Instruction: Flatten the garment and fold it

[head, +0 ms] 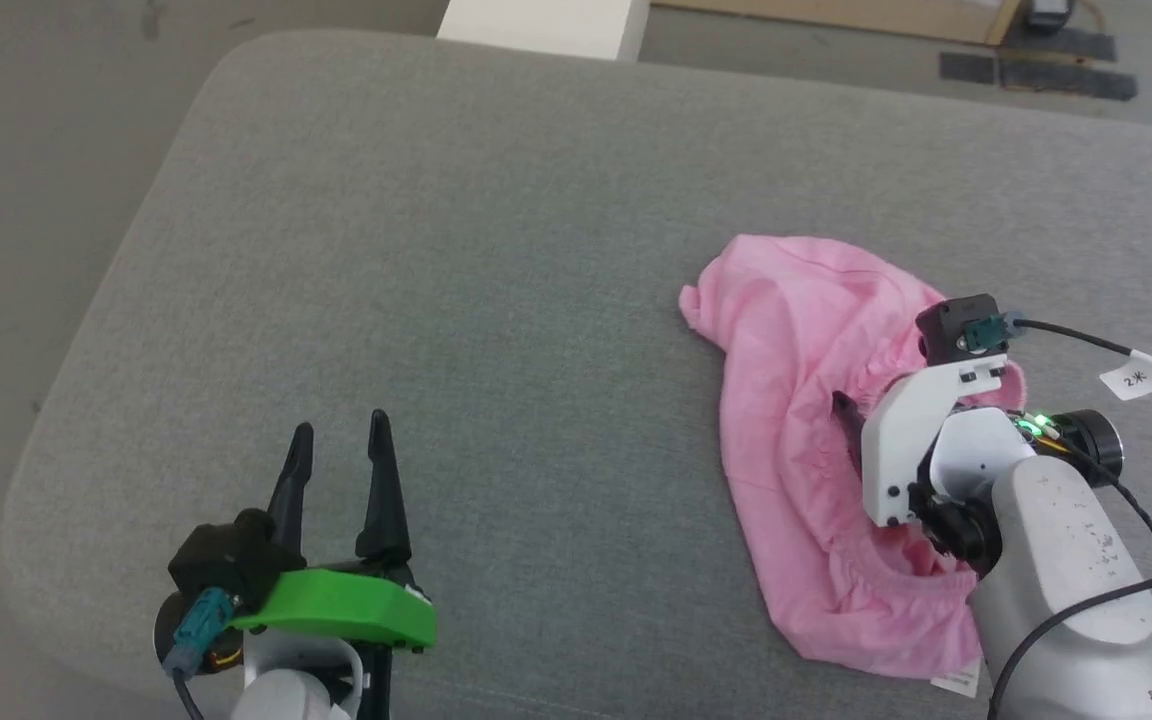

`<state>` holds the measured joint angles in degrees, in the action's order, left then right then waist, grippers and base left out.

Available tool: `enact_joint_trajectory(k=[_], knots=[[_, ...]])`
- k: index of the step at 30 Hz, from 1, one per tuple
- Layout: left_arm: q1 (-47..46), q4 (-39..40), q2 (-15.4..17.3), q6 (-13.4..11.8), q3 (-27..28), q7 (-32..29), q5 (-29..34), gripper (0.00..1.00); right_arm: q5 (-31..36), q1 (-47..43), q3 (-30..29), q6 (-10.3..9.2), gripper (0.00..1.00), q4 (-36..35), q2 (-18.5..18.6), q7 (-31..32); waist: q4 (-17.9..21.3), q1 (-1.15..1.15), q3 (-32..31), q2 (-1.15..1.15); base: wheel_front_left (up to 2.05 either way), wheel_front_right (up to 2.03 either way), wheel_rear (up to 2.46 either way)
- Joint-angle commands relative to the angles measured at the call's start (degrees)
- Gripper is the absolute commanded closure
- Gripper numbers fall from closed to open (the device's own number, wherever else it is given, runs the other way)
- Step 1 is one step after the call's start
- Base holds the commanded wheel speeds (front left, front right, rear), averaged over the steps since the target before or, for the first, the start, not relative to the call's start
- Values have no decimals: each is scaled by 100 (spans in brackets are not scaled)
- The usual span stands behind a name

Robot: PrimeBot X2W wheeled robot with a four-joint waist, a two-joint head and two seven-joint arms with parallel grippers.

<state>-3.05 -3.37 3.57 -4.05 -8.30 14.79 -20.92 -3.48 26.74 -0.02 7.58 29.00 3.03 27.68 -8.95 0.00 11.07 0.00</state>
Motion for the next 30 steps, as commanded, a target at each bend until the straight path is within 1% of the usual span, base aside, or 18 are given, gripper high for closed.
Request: enact_joint_trajectory(k=[1, 2, 7, 9, 11, 13, 15, 18, 20, 22, 25, 26, 27, 30], knots=[[-124, -30, -41, 58, 52, 20, 78, 0, 3, 150, 10, -9, 74, 18, 6, -154, -117, 0, 156, 0, 0, 0, 0], [-133, -38, -47, 68, 66, 20, 85, 0, 2, 171, 38, -9, 100, 16, 6, -203, -101, 0, 158, 0, 0, 0, 0], [-181, -83, -60, 132, 110, 20, 123, 0, -150, 241, 157, -9, 100, -67, 31, -278, 52, 0, 116, 0, 0, 0, 0], [-197, -104, -63, 164, 113, 20, 131, 0, -302, 221, 195, -9, 100, -181, 100, -227, 126, 0, 75, 0, 0, 0, 0], [-217, -118, -65, 191, 105, 20, 136, 0, -514, 155, 176, -9, 100, -388, 256, -130, 190, 0, 26, 0, 0, 0, 0], [-225, -120, -66, 190, 89, 20, 114, 0, -719, 36, 82, -9, 100, -628, 512, 32, 251, 0, -20, 0, 0, 0, 0], [-231, -129, -67, 204, 56, 20, 112, 0, -857, -130, -135, -9, 100, -865, 832, 184, 307, 0, -53, 0, 0, 0, 0], [-259, -170, -67, 214, -14, 20, 112, 0, -827, -450, -660, -9, 100, -1064, 1339, 433, 350, 0, -69, 0, 0, 0, 0], [-282, -182, -68, 215, -33, 20, 112, 0, -766, -636, -1062, -9, 100, -1079, 1519, 550, 371, 0, -59, 0, 0, 0, 0], [-308, -191, -68, 224, -40, 20, 105, 0, -564, -811, -1430, -9, 100, -1015, 1633, 665, 386, 0, -34, 0, 0, 0, 0], [-353, -224, -68, 253, -58, 20, 106, 0, -393, -972, -1881, -9, 100, -873, 1562, 763, 382, 0, 4, 0, 0, 0, 0], [-364, -243, -68, 263, -54, 20, 101, 0, -358, -1007, -1973, -9, 59, -891, 1446, 749, 383, 0, 7, 0, 0, 0, 0], [-365, -256, -68, 265, -45, 20, 99, 0, -348, -1020, -1991, -9, 0, -927, 1380, 706, 387, 0, 8, 0, 0, 0, 0], [-357, -291, -68, 258, -36, 20, 72, 0, -422, -1019, -1988, -9, 0, -1098, 1176, 517, 389, 0, -15, 0, 0, 0, 0]])
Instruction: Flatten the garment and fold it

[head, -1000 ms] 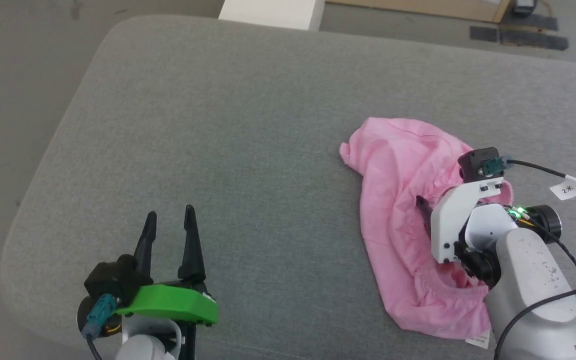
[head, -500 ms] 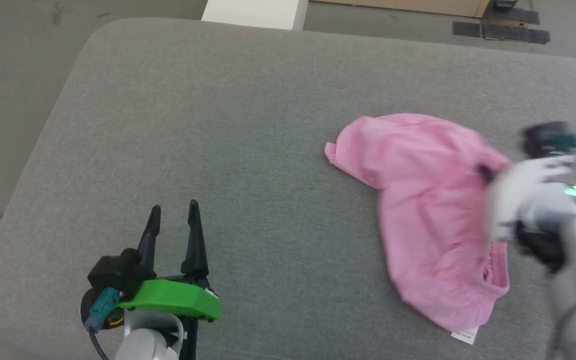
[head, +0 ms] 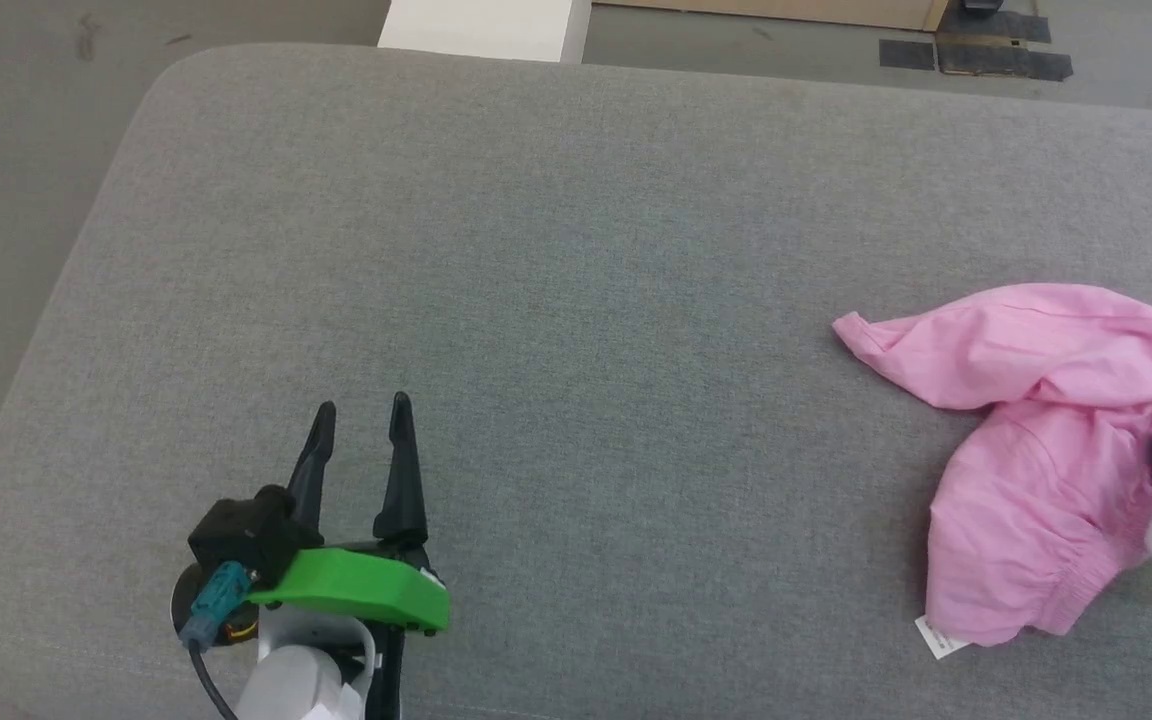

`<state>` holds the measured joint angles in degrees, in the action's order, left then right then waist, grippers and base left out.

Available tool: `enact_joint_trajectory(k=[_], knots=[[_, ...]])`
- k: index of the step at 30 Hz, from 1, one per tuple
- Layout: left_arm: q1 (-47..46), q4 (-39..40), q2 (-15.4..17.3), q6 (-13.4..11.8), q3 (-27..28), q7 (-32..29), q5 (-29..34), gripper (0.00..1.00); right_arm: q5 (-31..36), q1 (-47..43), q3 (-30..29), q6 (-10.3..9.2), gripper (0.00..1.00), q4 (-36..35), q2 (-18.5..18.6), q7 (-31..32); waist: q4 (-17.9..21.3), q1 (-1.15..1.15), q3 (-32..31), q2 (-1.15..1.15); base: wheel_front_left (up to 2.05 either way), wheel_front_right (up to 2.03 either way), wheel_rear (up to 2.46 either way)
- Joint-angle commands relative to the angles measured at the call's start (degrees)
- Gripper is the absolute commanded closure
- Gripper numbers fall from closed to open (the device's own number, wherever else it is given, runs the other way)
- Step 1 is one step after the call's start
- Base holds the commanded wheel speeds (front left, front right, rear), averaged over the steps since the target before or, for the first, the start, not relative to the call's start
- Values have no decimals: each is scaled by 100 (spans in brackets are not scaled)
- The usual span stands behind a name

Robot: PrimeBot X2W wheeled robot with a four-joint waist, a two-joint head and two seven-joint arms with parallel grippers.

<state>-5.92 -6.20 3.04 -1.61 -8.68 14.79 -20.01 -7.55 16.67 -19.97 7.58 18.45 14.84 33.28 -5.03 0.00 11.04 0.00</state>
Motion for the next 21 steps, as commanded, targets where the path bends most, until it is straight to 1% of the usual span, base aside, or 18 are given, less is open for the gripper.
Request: enact_joint_trajectory(k=[1, 4, 8, 11, 13, 17, 19, 21], knots=[[-65, -19, -15, 14, -6, 20, -26, 0, -36, -6, -5, -9, 0, -118, -51, -102, -11, 0, -33, 0, 0, 0, 0], [-49, -52, -16, 23, -35, 20, -59, 0, -24, -31, -126, -9, 0, -458, -198, -228, -52, 0, -118, 0, 0, 0, 0], [-24, -63, -16, 27, -54, 20, -81, 0, 222, -186, -207, -9, 0, -1102, -393, -259, -100, 0, -206, 0, 0, 0, 0], [-2, -47, -16, 22, -52, 20, -78, 0, 286, -267, 21, -9, 0, -1495, -521, -132, -123, 0, -226, 0, 0, 0, 0], [2, -33, -16, 20, -54, 20, -69, 0, 248, -254, 278, -9, 0, -1657, -590, -12, -145, 0, -217, 0, 0, 0, 0], [-20, 2, -16, 21, -70, 20, -71, 0, 139, -80, 992, -9, 0, -1628, -550, 203, -205, 0, -137, 0, 0, 0, 0], [-47, 21, -16, 15, -84, 20, -89, 0, 113, 80, 1372, -9, 0, -1378, -469, 340, -239, 0, -72, 0, 0, 0, 0], [-73, 35, -16, 11, -110, 20, -106, 0, 130, 268, 1618, -9, 0, -1027, -381, 431, -276, 0, -10, 0, 0, 0, 0]])
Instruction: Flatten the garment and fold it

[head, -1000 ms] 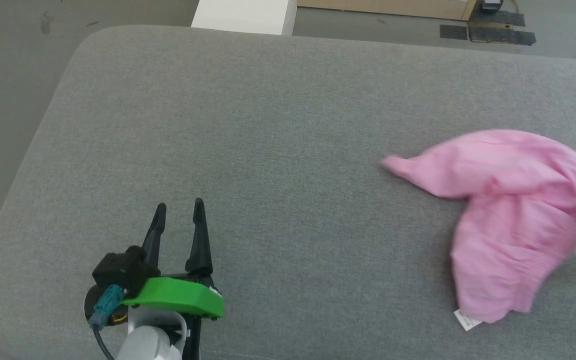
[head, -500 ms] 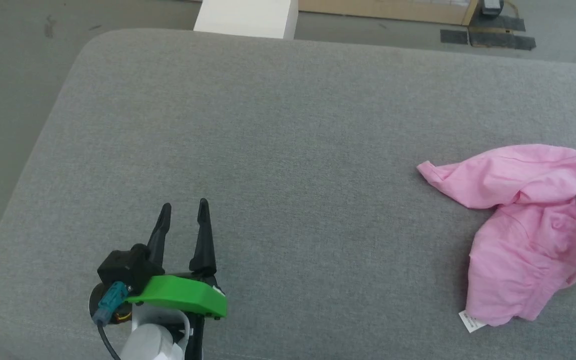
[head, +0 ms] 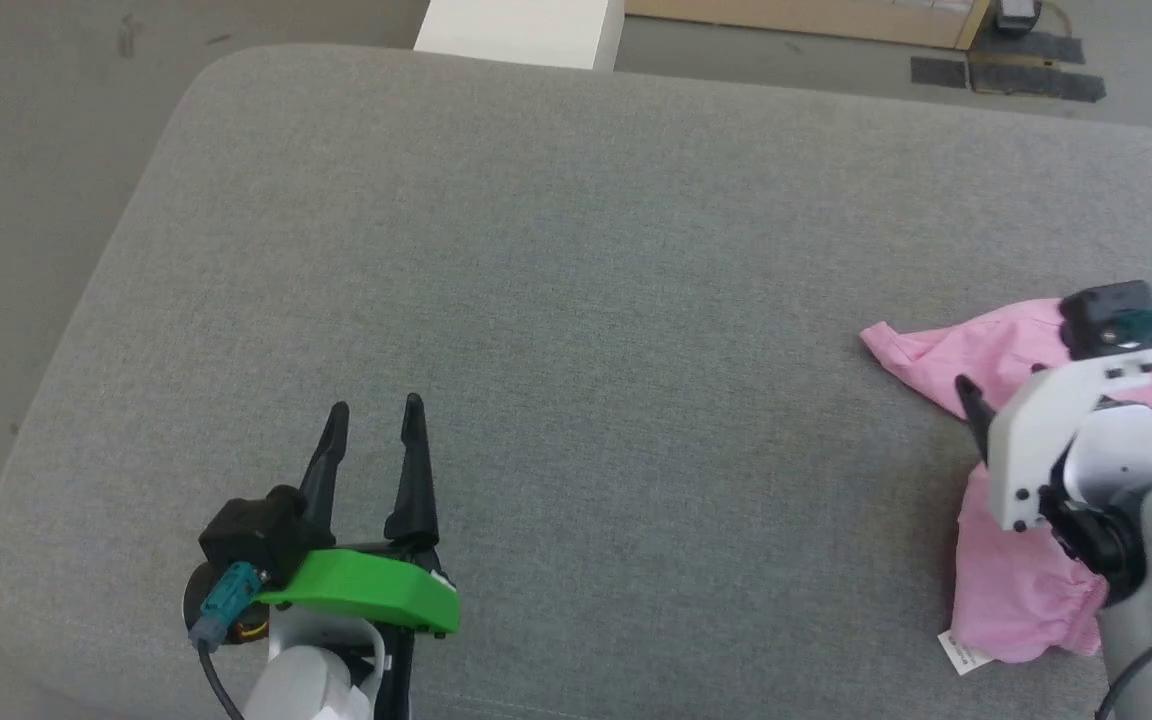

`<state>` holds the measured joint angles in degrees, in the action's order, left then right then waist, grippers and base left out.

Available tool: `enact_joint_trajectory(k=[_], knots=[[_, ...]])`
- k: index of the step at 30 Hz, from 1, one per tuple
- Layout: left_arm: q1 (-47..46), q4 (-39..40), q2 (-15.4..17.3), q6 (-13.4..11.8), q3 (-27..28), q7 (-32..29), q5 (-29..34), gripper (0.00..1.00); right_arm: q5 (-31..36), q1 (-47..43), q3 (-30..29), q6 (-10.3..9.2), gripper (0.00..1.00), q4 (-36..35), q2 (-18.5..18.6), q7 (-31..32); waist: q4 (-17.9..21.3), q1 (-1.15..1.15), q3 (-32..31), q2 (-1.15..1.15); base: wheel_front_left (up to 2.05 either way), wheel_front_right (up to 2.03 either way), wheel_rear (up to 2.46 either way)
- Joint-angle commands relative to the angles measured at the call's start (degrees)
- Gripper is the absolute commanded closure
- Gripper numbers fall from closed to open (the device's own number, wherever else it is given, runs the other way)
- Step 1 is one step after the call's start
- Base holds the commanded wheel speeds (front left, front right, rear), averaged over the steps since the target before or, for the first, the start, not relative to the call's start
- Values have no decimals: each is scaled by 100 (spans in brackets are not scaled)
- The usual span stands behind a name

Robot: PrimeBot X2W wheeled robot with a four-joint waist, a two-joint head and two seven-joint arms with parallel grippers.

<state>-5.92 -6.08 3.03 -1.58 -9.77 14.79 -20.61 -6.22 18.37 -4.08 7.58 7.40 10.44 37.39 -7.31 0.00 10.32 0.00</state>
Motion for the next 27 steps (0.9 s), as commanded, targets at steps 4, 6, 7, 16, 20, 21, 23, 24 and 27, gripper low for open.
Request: enact_joint_trajectory(k=[4, 6, 7, 16, 20, 21, 23, 24, 27], knots=[[-113, 37, -15, -9, -47, 20, -72, 0, 173, 556, 364, -9, 0, 801, 139, 0, -118, 0, 199, 0, 0, 0, 0], [-135, 32, -15, -14, -73, 20, -81, 0, 242, 773, 441, -9, 0, 1148, 90, -71, -153, 0, 269, 0, 0, 0, 0], [-148, 33, -15, -13, -87, 20, -81, 0, 305, 855, 482, -9, 0, 1304, 91, -100, -171, 0, 296, 0, 0, 0, 0], [-227, 4, -15, -28, -147, 21, -139, 0, 596, 1303, 559, -9, 86, 2363, -55, -445, -263, 0, 463, 0, 0, 0, 0], [-221, 0, -15, -43, -144, 21, -140, 0, 448, 1450, 780, -9, 100, 2406, -141, -723, -256, 0, 418, 0, 0, 0, 0], [-218, -1, -15, -45, -143, 21, -141, 0, 355, 1479, 861, -9, 100, 2393, -195, -774, -252, 0, 402, 0, 0, 0, 0], [-212, -3, -15, -47, -149, 21, -145, 0, 121, 1537, 1153, -9, 100, 2316, -318, -875, -248, 0, 363, 0, 0, 0, 0], [-212, -1, -15, -48, -154, 21, -150, 0, -61, 1563, 1331, -9, 100, 2256, -396, -914, -246, 0, 343, 0, 0, 0, 0], [-206, 8, -15, -49, -152, 21, -164, 0, -496, 1667, 1856, -9, 100, 2060, -573, -1023, -234, 0, 304, 0, 0, 0, 0]])
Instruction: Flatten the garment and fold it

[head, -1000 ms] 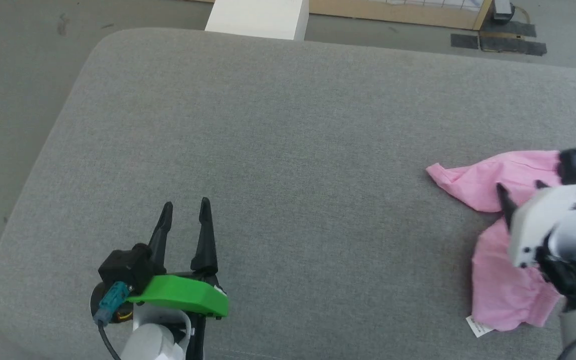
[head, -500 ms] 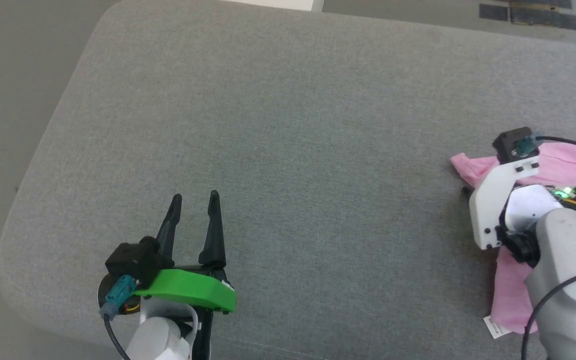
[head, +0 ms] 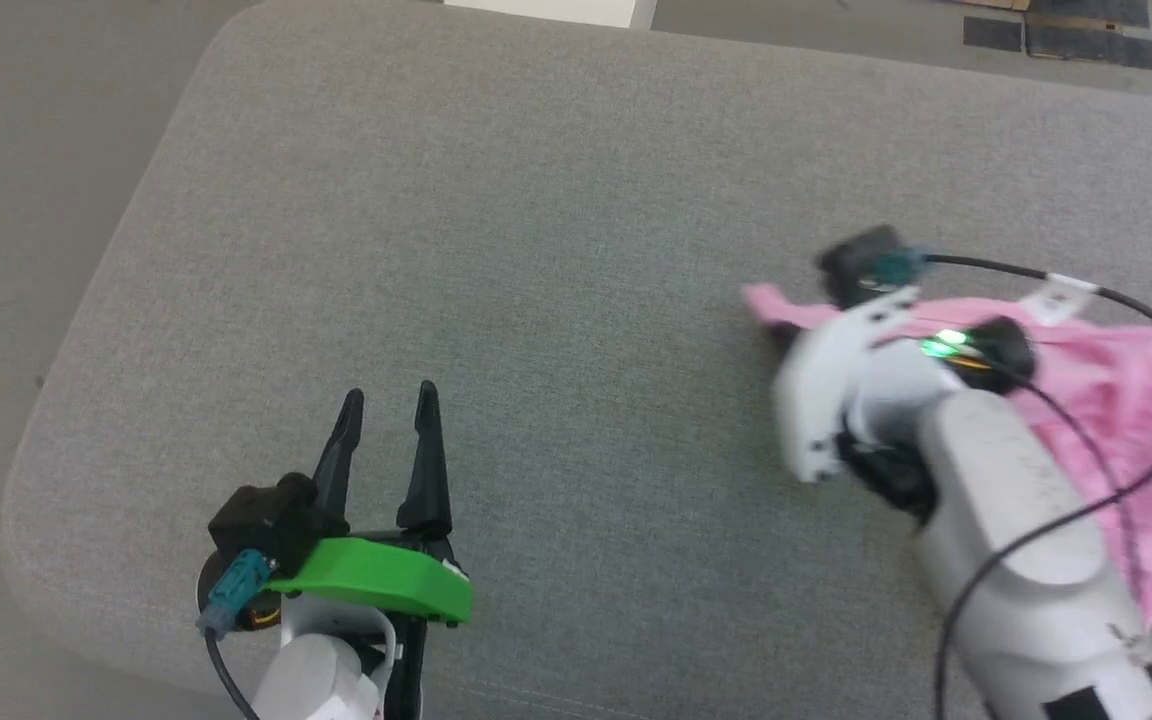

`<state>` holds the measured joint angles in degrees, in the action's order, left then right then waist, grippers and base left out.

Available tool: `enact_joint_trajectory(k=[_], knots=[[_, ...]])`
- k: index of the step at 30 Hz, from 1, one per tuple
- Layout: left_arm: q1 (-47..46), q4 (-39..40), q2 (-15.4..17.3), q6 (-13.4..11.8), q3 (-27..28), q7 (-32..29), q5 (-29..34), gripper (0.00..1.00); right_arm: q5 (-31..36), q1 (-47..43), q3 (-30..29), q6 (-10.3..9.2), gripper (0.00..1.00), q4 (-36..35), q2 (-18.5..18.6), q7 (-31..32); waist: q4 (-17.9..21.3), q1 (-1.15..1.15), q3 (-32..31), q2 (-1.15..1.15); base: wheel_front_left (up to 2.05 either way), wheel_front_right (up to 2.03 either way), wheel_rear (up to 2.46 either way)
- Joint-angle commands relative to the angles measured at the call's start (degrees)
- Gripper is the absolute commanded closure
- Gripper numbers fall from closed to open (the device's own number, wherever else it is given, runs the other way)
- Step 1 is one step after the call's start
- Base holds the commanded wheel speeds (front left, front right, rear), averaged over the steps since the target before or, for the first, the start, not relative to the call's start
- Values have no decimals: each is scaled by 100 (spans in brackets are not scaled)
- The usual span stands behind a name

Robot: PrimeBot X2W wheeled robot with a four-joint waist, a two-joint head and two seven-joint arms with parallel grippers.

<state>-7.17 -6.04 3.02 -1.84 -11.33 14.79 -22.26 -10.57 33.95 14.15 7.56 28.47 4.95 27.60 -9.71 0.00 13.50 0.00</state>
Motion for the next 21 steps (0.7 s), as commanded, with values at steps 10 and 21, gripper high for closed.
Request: enact_joint_trajectory(k=[10, 21], knots=[[-101, 7, -14, -31, -75, 21, -137, 0, -1769, 562, 2153, -8, 100, -524, -205, -671, -253, 0, -44, 0, 0, 0, 0], [60, -10, -14, -52, 61, 21, -116, 0, -2322, 777, 2787, -8, 0, 95, -206, -1253, -255, 0, -216, 0, 0, 0, 0]])
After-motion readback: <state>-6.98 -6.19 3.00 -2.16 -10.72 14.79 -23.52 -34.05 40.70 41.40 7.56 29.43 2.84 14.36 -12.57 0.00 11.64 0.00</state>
